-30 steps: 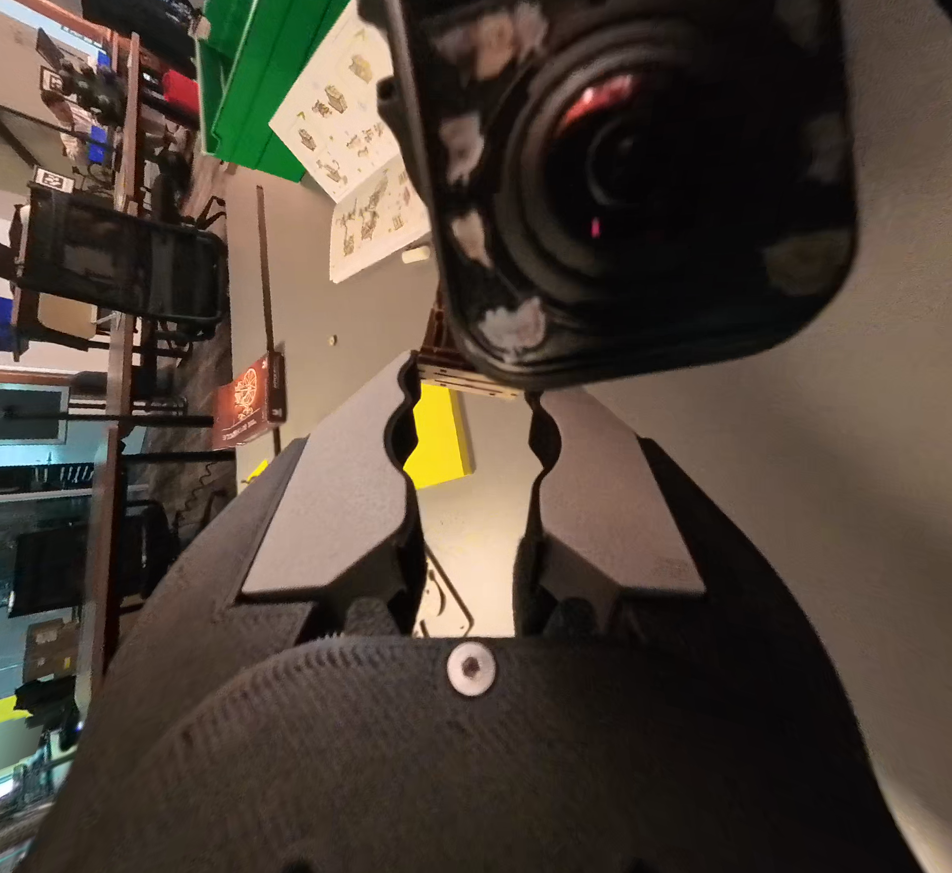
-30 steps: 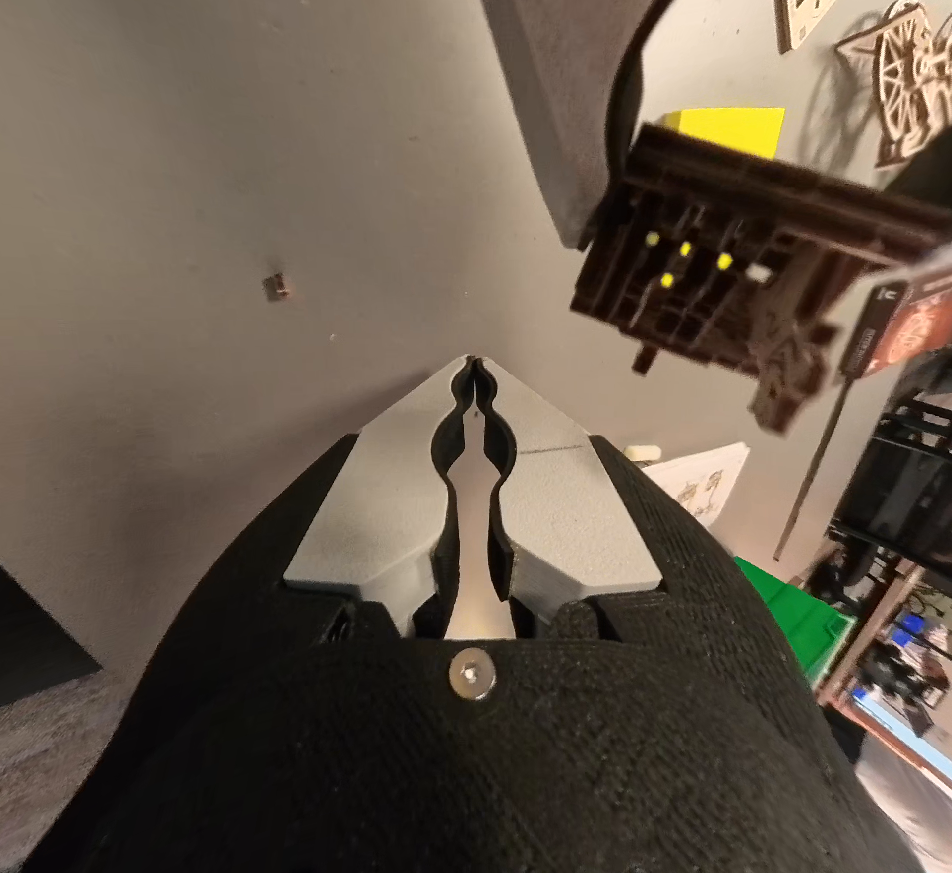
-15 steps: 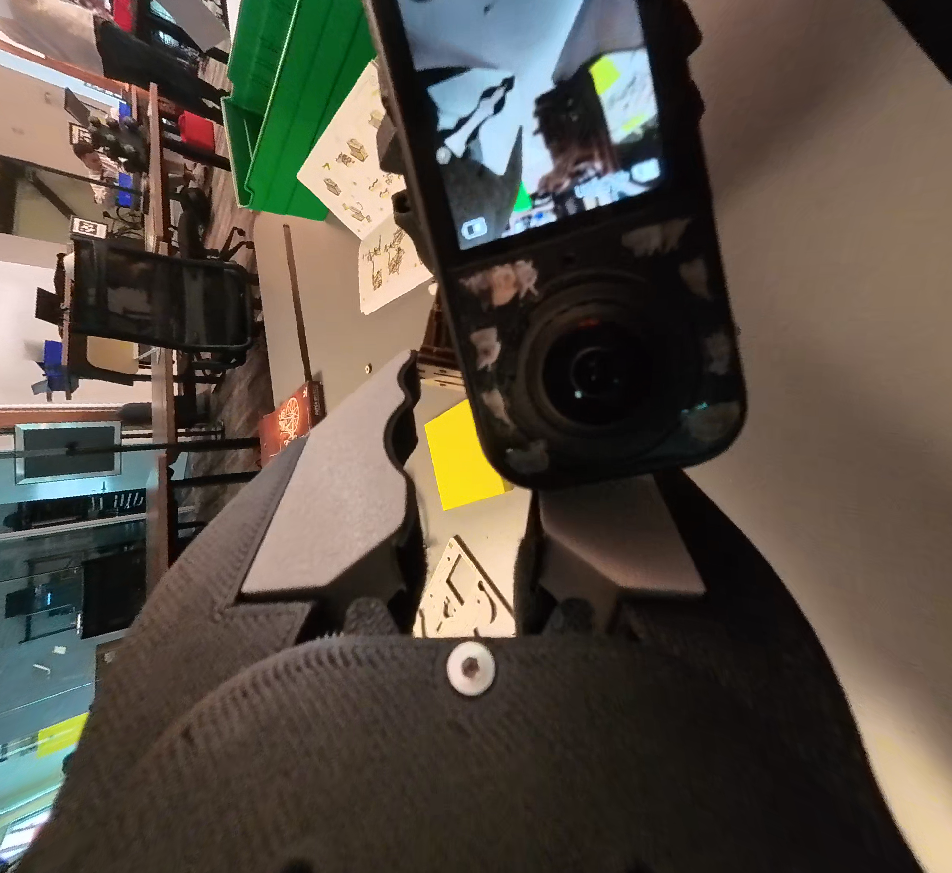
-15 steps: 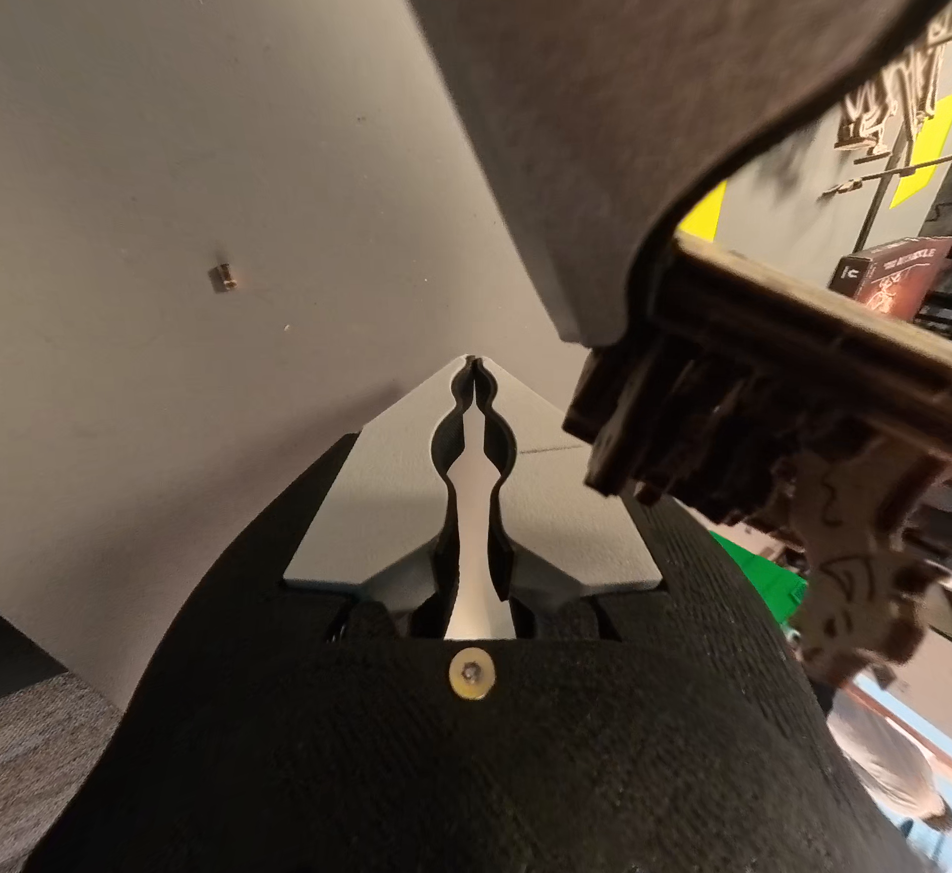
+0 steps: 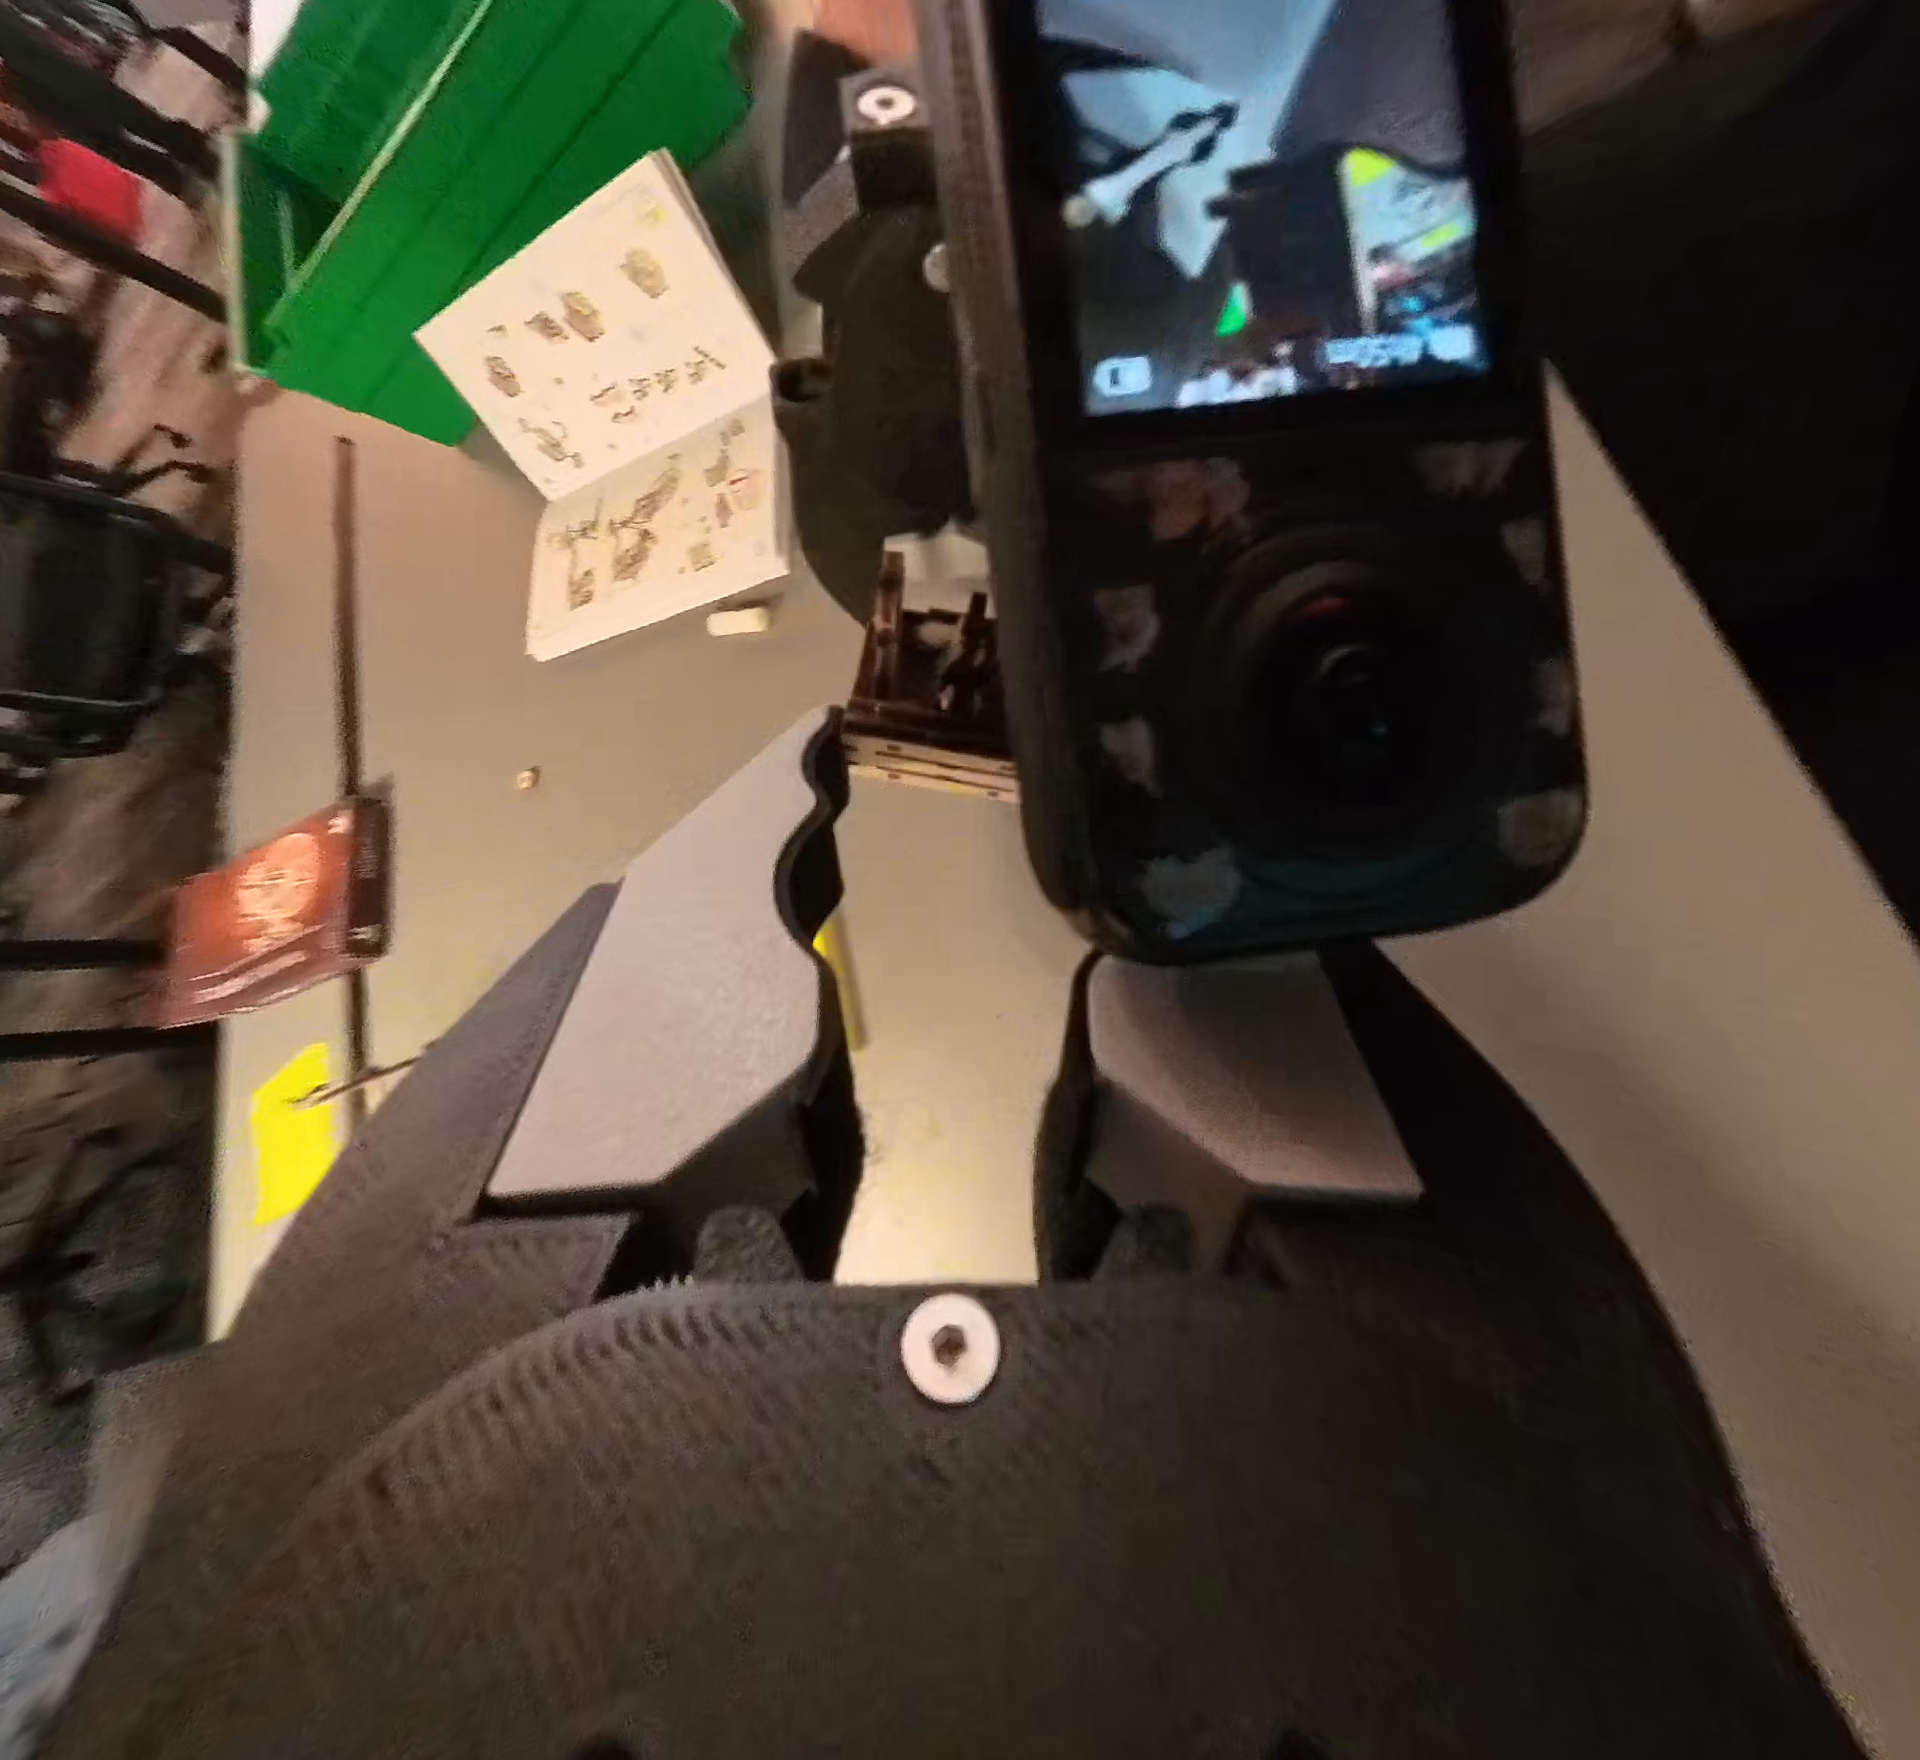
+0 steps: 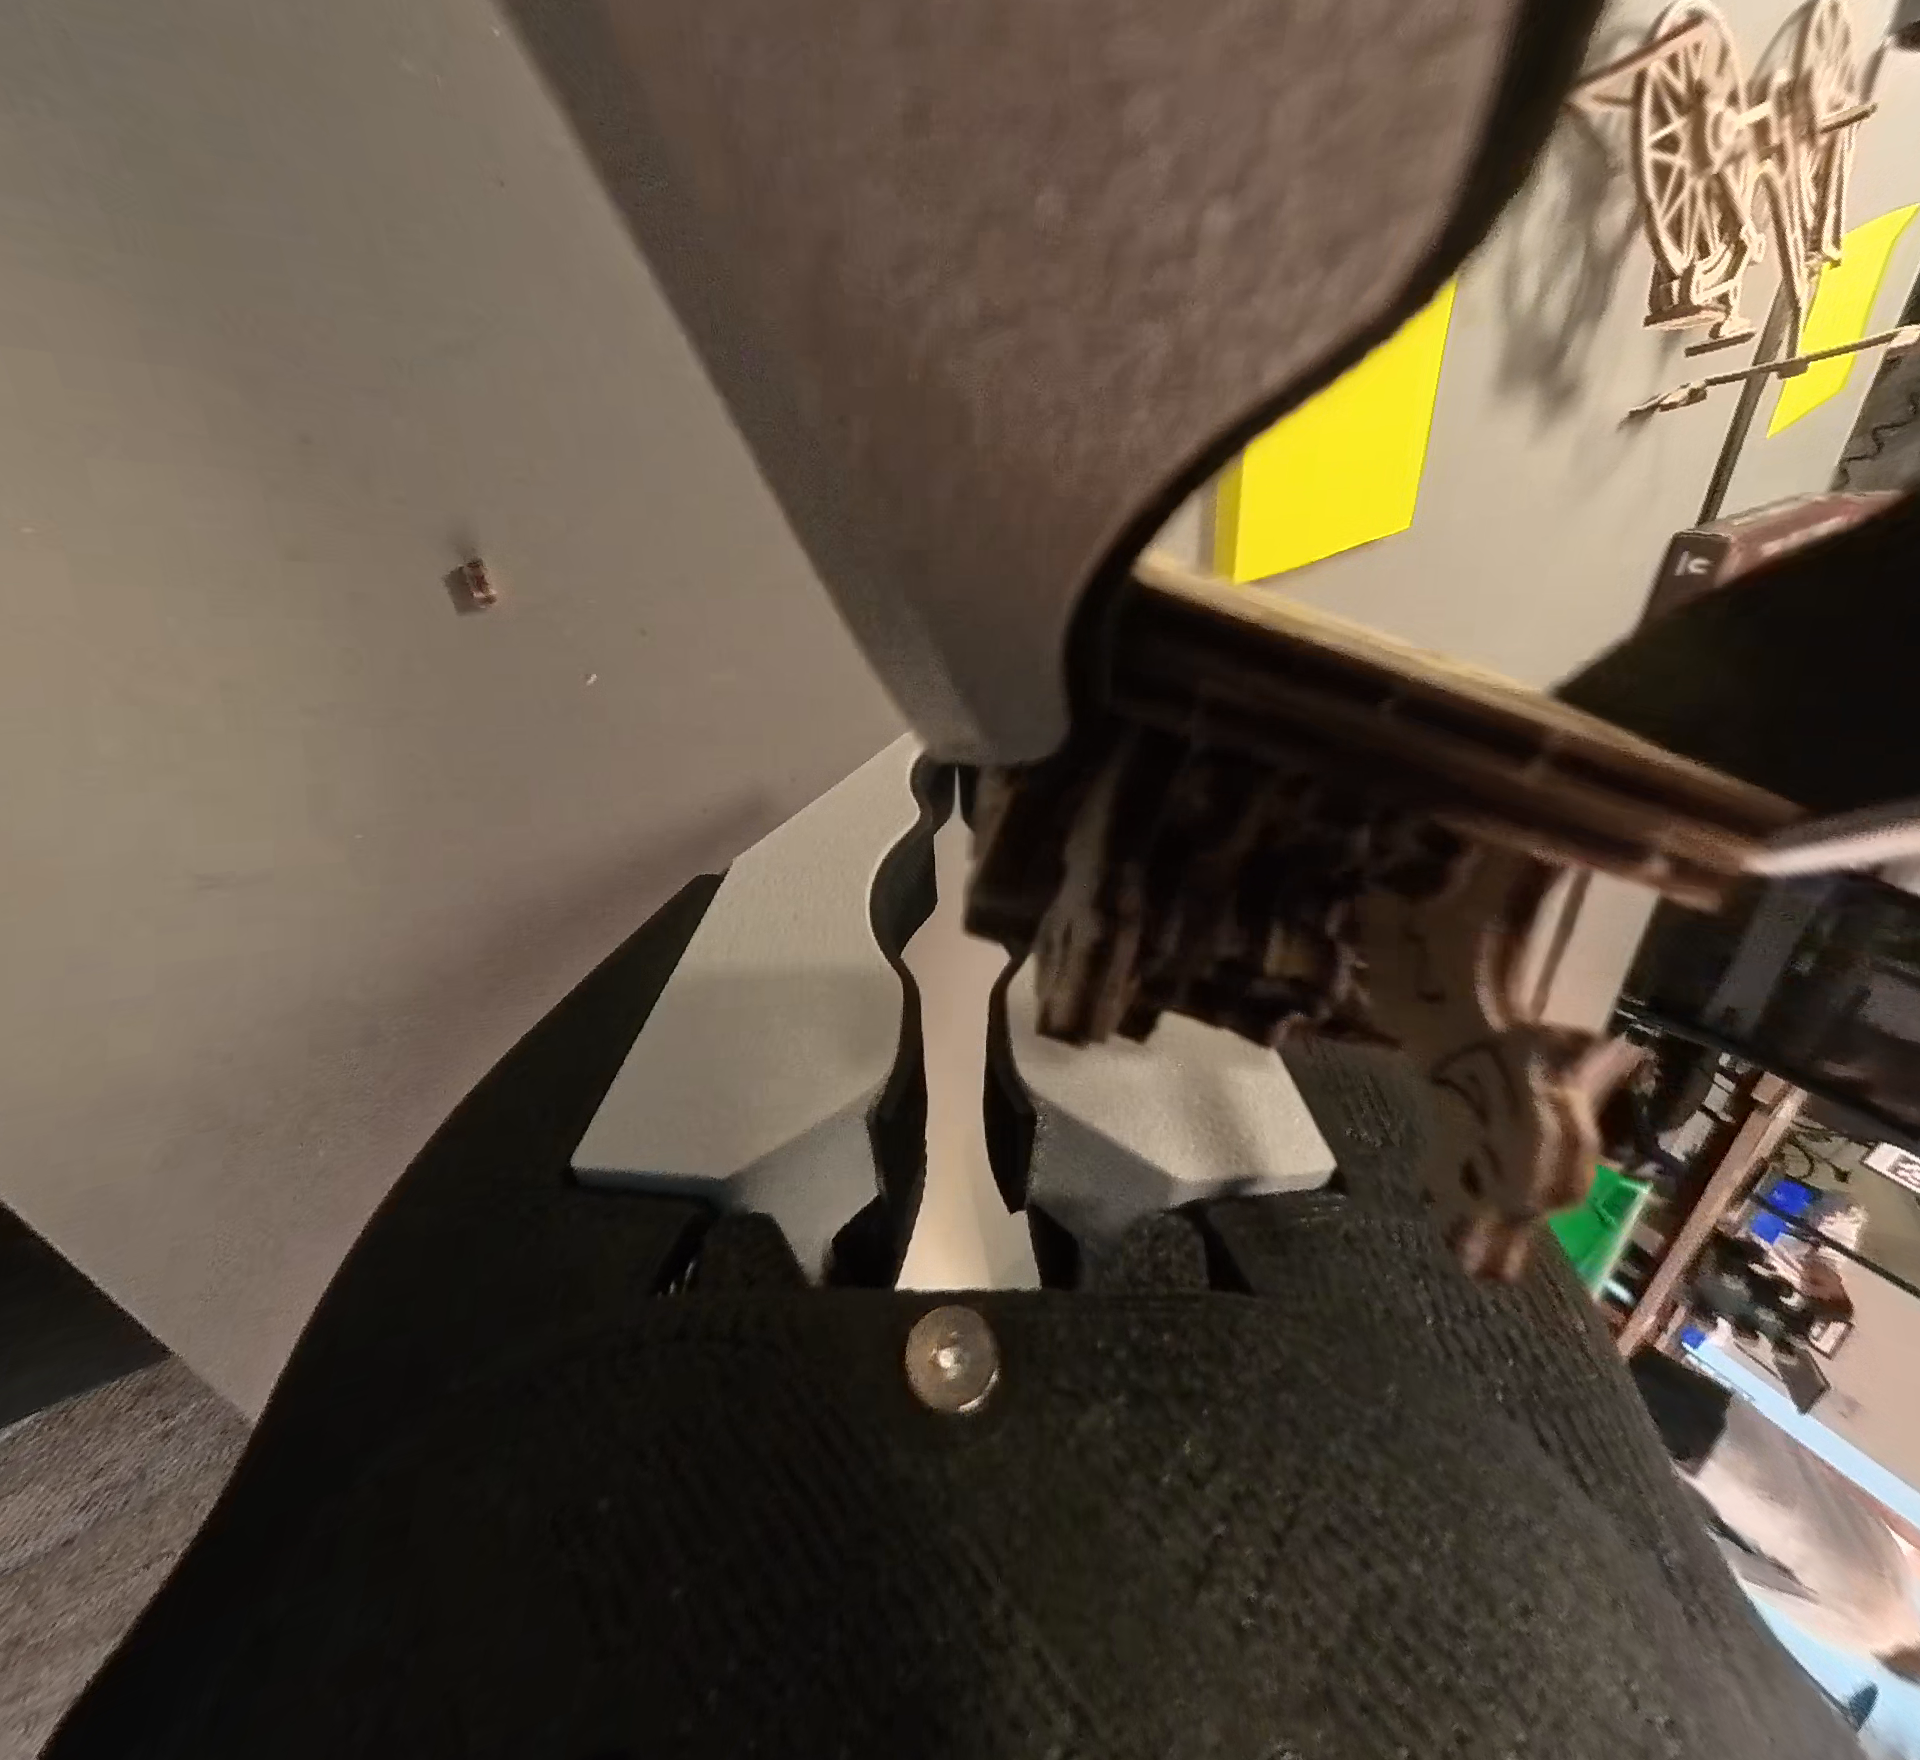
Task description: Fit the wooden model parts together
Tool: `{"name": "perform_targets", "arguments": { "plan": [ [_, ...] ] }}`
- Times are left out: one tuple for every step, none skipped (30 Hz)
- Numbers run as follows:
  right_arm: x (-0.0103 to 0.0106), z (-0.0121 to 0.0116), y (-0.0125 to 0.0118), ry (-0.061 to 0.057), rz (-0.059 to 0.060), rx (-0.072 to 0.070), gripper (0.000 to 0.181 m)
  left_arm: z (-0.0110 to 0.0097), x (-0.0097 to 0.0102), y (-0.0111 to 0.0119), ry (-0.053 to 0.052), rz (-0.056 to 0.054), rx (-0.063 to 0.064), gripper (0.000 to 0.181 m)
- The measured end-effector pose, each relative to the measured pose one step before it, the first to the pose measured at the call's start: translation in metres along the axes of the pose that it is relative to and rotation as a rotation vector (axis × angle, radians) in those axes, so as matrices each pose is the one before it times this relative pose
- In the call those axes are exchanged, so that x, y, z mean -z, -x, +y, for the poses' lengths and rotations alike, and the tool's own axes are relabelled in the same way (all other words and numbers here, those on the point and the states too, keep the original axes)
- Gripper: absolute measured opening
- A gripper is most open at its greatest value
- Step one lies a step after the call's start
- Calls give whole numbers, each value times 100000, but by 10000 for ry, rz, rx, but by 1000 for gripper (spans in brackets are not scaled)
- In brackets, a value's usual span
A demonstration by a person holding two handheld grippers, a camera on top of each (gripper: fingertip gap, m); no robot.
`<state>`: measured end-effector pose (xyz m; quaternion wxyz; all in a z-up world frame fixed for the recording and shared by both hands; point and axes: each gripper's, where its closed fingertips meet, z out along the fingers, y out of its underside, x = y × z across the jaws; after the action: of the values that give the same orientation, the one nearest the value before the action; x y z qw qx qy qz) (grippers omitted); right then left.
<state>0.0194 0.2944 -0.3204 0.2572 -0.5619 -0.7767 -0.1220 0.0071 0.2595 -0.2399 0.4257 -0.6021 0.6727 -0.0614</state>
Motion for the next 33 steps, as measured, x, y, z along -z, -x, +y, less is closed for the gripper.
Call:
{"name": "perform_targets", "arguments": {
  "plan": [
    [20,-35,18,-16,-3,1,0,-52,0,-154,-155,262,273,39],
    [28,-1,8,-1,0,-1,0,-57,-14,-125,-152,221,248,38],
    [17,-10,3,-1,4,4,0,-26,-1,-110,-119,206,217,39],
    [21,-19,-1,-8,4,2,0,-10,-20,-119,-98,189,165,39],
    [18,-30,-3,-8,4,1,0,-8,-18,-78,-72,136,152,39],
    [20,-22,-3,-10,6,0,0,-39,-18,-120,-83,152,141,39],
    [21,-24,-11,-13,3,-1,0,-73,-18,-105,-85,145,142,39],
    [18,-43,5,-15,2,4,0,-57,-8,10,-70,36,104,39],
    [30,-36,-11,-10,9,5,0,17,-29,6,0,32,61,39],
    [12,-23,-13,-4,12,7,0,50,-20,-39,24,43,39,39],
    [22,-34,14,-9,-3,1,0,36,-33,-27,10,27,36,39],
    [30,-40,-11,-14,2,1,0,0,-44,-98,-12,79,54,39],
    [32,-28,-2,-10,6,3,0,-26,-37,-154,-44,139,95,39],
    [50,-37,-34,-10,12,-2,0,-110,-37,-183,-103,166,114,39],
    [50,-32,-43,-13,20,-2,43,-180,-14,-192,-168,198,155,39],
    [62,-43,-51,-20,19,-5,88,-159,-5,-160,-153,191,164,39],
    [71,-35,-41,-18,20,-6,89,-61,-17,-104,-102,152,126,39],
    [65,-30,-43,-15,23,-1,89,-15,-11,-24,-73,90,101,39],
    [55,-35,-27,-13,13,0,86,22,-19,-39,-41,89,89,39],
    [49,-27,-11,-14,8,-2,86,22,-38,-40,-32,81,86,39],
    [32,-21,-17,-9,3,-2,85,20,-41,-33,-22,64,68,39],
    [27,-3,5,-2,1,2,85,-9,-31,-71,-45,86,54,39],
    [22,-2,-2,-4,-1,4,86,-35,-25,-51,-52,76,66,39],
    [8,-1,-12,0,4,2,85,-14,-17,31,-38,28,72,39],
    [10,19,-19,5,4,3,85,13,-16,22,-19,29,65,39],
    [12,23,-16,8,4,-1,0,-26,4,-77,-47,91,62,39],
    [18,9,-5,-5,1,-4,0,-38,-6,-19,-51,51,57,39],
    [24,-3,15,-15,-22,-13,0,36,14,49,11,-18,9,39],
    [35,3,64,-24,-56,-35,0,48,22,41,44,-48,-50,39],
    [46,13,37,-28,-54,-57,0,33,21,63,41,-87,-102,39],
    [88,38,8,-33,-35,-69,85,-1,60,92,43,-133,-160,39],
    [131,41,-82,-31,24,-74,79,-26,80,91,41,-156,-163,39],
    [157,56,-80,-27,29,-67,87,-114,116,197,9,-221,-120,39]
  ]
}}
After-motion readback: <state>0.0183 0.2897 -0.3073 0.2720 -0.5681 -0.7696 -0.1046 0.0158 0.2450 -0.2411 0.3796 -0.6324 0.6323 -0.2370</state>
